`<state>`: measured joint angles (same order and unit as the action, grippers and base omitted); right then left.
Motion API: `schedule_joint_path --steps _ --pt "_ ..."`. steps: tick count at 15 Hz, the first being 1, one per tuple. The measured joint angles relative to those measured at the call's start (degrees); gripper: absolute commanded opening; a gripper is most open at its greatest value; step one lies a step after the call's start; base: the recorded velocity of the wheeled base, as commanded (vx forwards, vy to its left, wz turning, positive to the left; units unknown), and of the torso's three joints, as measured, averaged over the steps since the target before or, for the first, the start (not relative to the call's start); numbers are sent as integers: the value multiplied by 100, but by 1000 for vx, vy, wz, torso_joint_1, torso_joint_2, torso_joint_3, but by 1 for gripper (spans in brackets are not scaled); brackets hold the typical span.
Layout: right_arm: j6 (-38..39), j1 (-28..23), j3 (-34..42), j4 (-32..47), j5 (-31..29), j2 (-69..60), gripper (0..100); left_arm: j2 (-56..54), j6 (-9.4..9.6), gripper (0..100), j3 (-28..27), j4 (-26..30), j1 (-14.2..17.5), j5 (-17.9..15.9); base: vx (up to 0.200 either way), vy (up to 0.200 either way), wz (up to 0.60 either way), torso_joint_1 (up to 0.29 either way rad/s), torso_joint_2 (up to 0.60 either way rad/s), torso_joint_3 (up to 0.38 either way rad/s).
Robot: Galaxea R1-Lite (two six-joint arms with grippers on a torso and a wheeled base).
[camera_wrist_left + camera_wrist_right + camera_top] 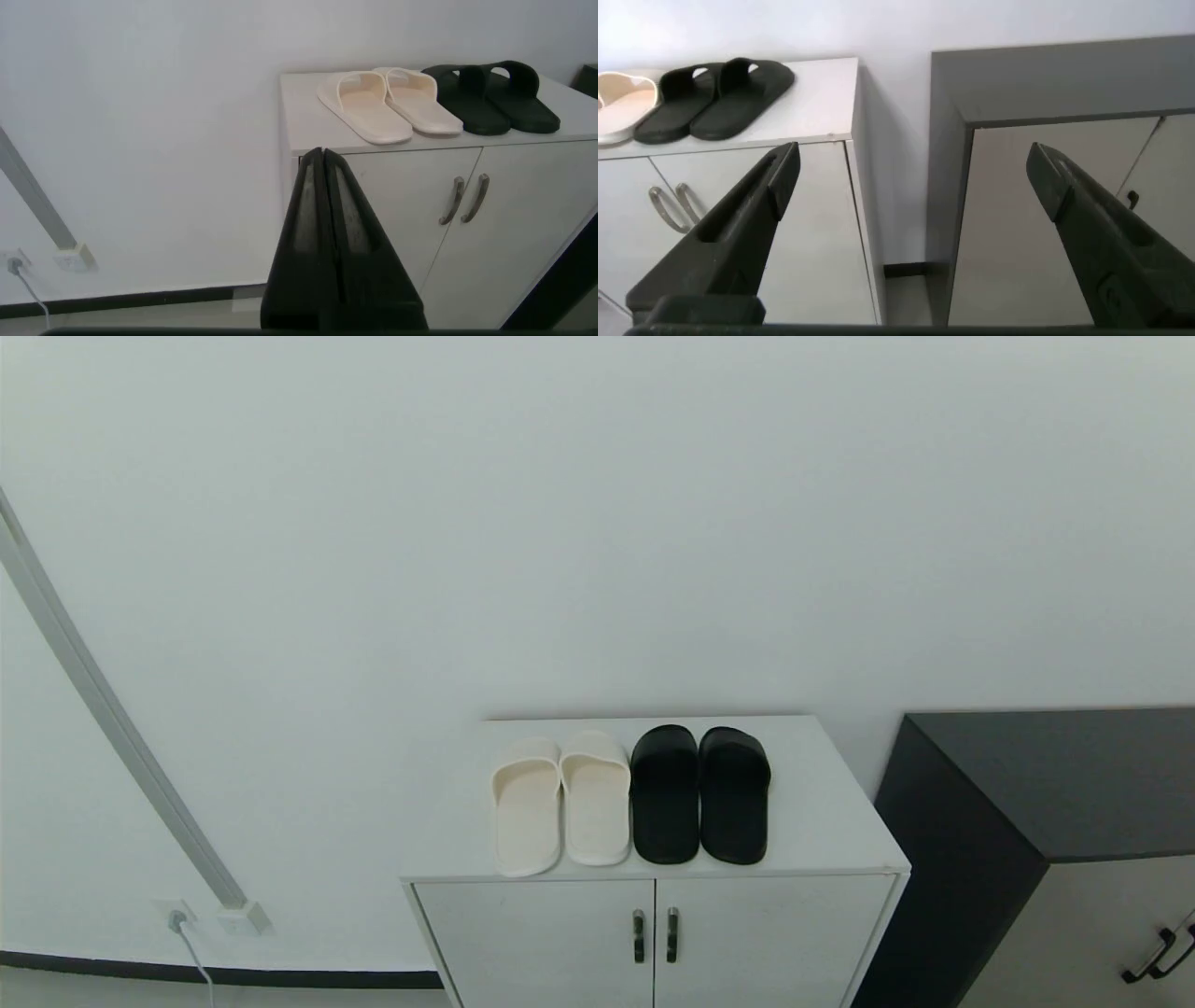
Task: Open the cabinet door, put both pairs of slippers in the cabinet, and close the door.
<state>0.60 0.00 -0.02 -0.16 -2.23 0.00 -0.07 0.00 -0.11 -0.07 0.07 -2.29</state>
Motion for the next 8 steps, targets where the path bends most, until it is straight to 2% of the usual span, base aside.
schedule_joint_path --steps 5,8 --pt "-16 0 -7 9 101 24 100 0 18 0 1 0 0 0 0 0 0 0 0 0" --pt "330 44 -714 94 158 453 100 0 89 0 1 0 -2 6 0 0 0 0 0 0"
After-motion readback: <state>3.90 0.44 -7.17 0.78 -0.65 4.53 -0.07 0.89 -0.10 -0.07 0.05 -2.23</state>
